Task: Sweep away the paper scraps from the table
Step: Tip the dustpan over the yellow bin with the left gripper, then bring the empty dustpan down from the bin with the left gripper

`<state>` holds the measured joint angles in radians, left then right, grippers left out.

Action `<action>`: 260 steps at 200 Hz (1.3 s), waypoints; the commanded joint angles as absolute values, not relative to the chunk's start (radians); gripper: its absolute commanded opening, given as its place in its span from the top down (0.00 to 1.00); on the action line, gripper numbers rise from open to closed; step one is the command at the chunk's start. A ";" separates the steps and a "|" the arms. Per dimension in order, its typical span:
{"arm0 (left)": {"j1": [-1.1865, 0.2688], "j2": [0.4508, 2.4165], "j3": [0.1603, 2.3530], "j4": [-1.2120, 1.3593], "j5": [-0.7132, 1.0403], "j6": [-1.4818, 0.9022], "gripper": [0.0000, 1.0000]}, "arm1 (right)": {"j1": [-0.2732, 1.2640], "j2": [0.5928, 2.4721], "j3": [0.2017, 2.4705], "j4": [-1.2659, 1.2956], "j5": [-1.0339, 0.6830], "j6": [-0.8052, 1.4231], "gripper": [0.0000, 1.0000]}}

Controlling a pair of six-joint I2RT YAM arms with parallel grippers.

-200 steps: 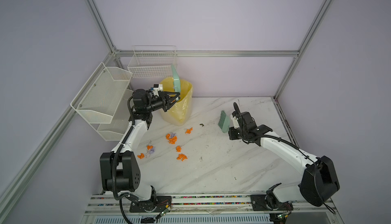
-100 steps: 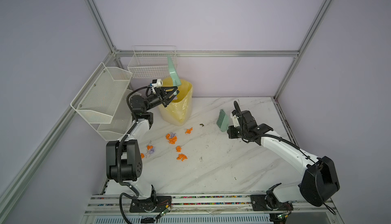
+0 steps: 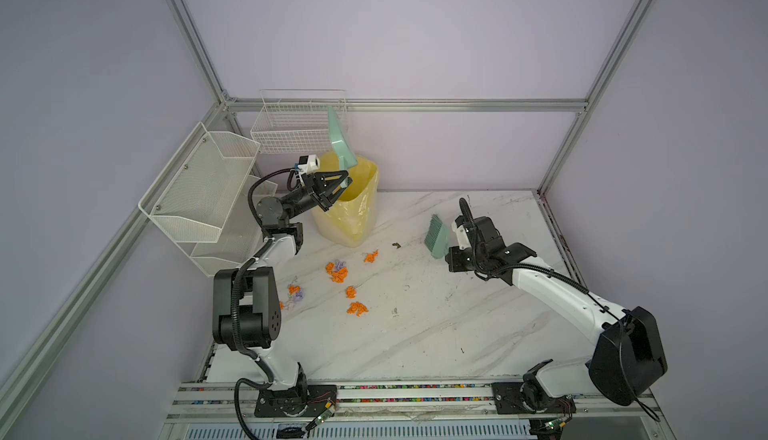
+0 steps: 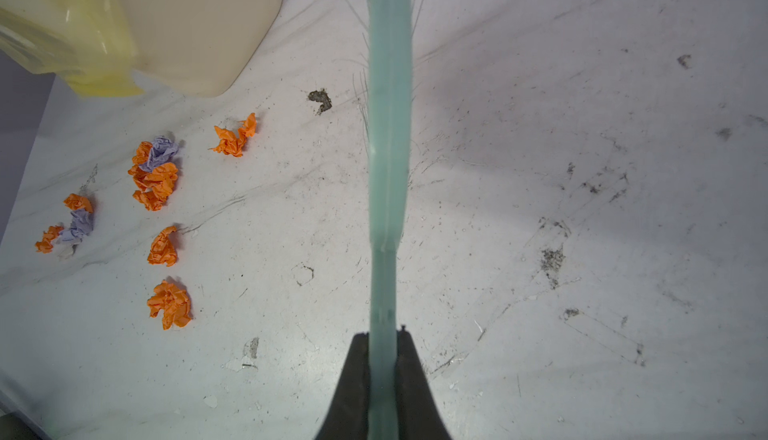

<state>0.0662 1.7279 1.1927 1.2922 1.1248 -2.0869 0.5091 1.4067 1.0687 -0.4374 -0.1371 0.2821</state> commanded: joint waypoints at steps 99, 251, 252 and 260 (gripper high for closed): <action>0.073 1.457 1.356 -0.241 1.073 -0.954 1.00 | 0.505 1.439 1.085 -0.408 -0.147 0.293 1.00; -0.121 1.262 1.508 -0.932 0.583 -0.449 1.00 | 0.506 1.395 1.066 -0.275 -0.376 0.303 1.00; -0.124 1.262 1.509 -0.934 0.579 -0.449 1.00 | 0.505 1.395 1.066 -0.275 -0.377 0.304 1.00; -0.143 1.253 1.508 -0.944 0.549 -0.441 1.00 | 0.506 1.396 1.066 -0.276 -0.387 0.309 1.00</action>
<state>-0.1028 1.2953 1.4174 -0.8886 0.6579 -0.5098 0.5087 1.4250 1.0687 -0.3183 -0.3244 0.2905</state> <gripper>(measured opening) 0.243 0.109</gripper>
